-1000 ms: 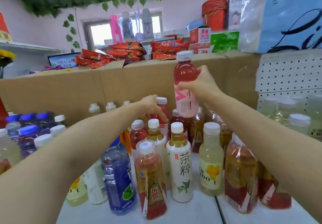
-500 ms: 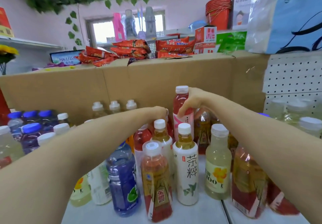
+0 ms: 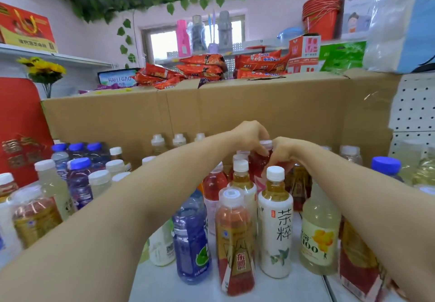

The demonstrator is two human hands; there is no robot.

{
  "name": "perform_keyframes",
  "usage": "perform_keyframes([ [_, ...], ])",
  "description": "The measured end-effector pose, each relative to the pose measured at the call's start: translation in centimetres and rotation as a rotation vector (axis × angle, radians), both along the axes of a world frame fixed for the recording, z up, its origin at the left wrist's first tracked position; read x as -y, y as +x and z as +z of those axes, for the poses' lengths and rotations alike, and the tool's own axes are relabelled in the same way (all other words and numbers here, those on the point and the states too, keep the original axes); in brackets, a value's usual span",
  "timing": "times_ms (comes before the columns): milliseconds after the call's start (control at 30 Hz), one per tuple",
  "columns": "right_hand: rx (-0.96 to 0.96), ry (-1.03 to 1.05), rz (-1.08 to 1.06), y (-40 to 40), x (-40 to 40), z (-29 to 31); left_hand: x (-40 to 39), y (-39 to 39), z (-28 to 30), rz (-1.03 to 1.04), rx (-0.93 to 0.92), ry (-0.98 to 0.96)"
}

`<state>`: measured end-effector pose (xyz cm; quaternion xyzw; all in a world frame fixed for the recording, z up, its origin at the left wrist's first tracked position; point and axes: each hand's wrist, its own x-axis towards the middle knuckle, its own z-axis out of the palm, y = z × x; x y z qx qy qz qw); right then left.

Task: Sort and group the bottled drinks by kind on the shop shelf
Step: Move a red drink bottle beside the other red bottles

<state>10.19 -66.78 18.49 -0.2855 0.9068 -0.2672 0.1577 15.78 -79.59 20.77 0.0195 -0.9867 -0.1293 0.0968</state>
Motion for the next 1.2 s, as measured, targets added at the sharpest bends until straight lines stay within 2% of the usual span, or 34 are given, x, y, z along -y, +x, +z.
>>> perform_keyframes([
  [200, 0.036, 0.107, 0.004, 0.1, -0.2, -0.9, -1.0, -1.0, -1.5, 0.003, 0.142, -0.243],
  [300, -0.027, 0.128, 0.007, 0.2, -0.6, -0.6, -1.7, -0.5, -1.3, -0.009, 0.151, -0.290],
  [500, -0.403, 0.222, 0.055, 1.8, -2.6, 1.2, -2.2, 2.4, 0.9, -0.004, 0.190, -0.462],
  [700, -0.661, 0.024, 0.071, 4.5, -5.2, 2.4, -1.9, 8.0, 3.9, 0.133, 0.094, -0.593],
  [767, -0.686, -0.076, 0.071, 5.5, -6.2, 2.6, -2.3, 10.8, 4.6, 0.197, 0.038, -0.588],
  [867, -0.763, -0.175, 0.055, 7.8, -8.0, 2.7, -3.2, 15.3, 4.1, 0.277, -0.146, -0.539],
  [1000, -0.916, -0.257, 0.039, 12.1, -9.2, 1.7, -4.7, 20.3, 0.4, 0.331, -0.425, -0.418],
  [1200, -0.930, -0.238, 0.118, 17.0, -7.5, -1.9, -5.6, 24.7, -7.5, 0.373, -0.626, -0.379],
])
